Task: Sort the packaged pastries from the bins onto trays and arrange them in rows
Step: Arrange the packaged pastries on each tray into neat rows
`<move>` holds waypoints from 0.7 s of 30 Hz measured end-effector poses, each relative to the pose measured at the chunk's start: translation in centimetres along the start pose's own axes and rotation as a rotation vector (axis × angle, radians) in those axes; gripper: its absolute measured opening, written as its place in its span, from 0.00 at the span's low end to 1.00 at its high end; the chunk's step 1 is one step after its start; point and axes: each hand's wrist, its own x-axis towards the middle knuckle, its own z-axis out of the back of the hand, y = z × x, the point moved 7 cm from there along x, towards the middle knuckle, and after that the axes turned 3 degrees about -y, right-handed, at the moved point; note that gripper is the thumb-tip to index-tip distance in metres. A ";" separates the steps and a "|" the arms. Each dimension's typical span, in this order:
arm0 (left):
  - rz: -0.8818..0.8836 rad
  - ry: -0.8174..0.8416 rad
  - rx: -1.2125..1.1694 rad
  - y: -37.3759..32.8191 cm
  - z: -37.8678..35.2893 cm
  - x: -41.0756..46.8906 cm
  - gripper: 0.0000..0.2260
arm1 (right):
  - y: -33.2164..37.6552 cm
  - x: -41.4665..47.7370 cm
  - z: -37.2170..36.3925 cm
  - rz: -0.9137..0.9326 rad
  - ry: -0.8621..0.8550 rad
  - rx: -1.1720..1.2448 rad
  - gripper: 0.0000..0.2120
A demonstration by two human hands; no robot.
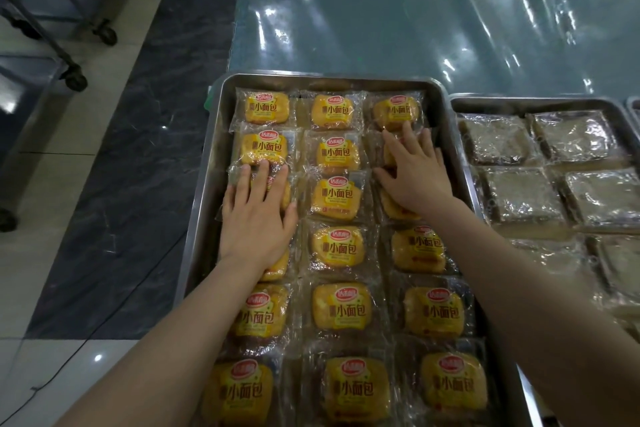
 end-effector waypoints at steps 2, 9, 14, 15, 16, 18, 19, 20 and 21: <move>0.003 0.013 0.000 0.1 -0.1 0.0 0.26 | 0.2 0.0 0.1 -0.003 -0.010 0.001 0.33; -0.007 0.162 -0.243 0.7 0.1 0.3 0.31 | 0.9 -3.9 1.2 0.018 -0.032 0.071 0.30; -0.043 0.068 -0.236 0.1 3.7 -0.7 0.31 | 0.2 -10.9 1.7 0.014 -0.016 0.118 0.29; -0.061 0.059 -0.210 -0.3 4.3 -1.4 0.31 | 0.0 -12.6 1.7 0.016 -0.007 0.134 0.29; -0.076 0.057 -0.189 -0.8 4.8 -2.3 0.31 | -0.3 -14.3 1.7 0.010 0.005 0.149 0.29; -0.103 0.065 -0.178 -1.8 5.3 -4.5 0.30 | -0.6 -17.2 1.6 -0.008 0.033 0.142 0.30; -0.114 0.070 -0.188 -2.3 5.3 -5.7 0.29 | -0.7 -18.4 1.5 -0.012 0.040 0.127 0.31; -0.121 0.078 -0.199 -2.7 5.3 -6.8 0.29 | -0.6 -19.3 1.6 -0.010 0.042 0.119 0.31; -0.125 0.093 -0.205 -3.1 5.2 -8.0 0.29 | -0.4 -20.2 1.7 -0.007 0.043 0.123 0.30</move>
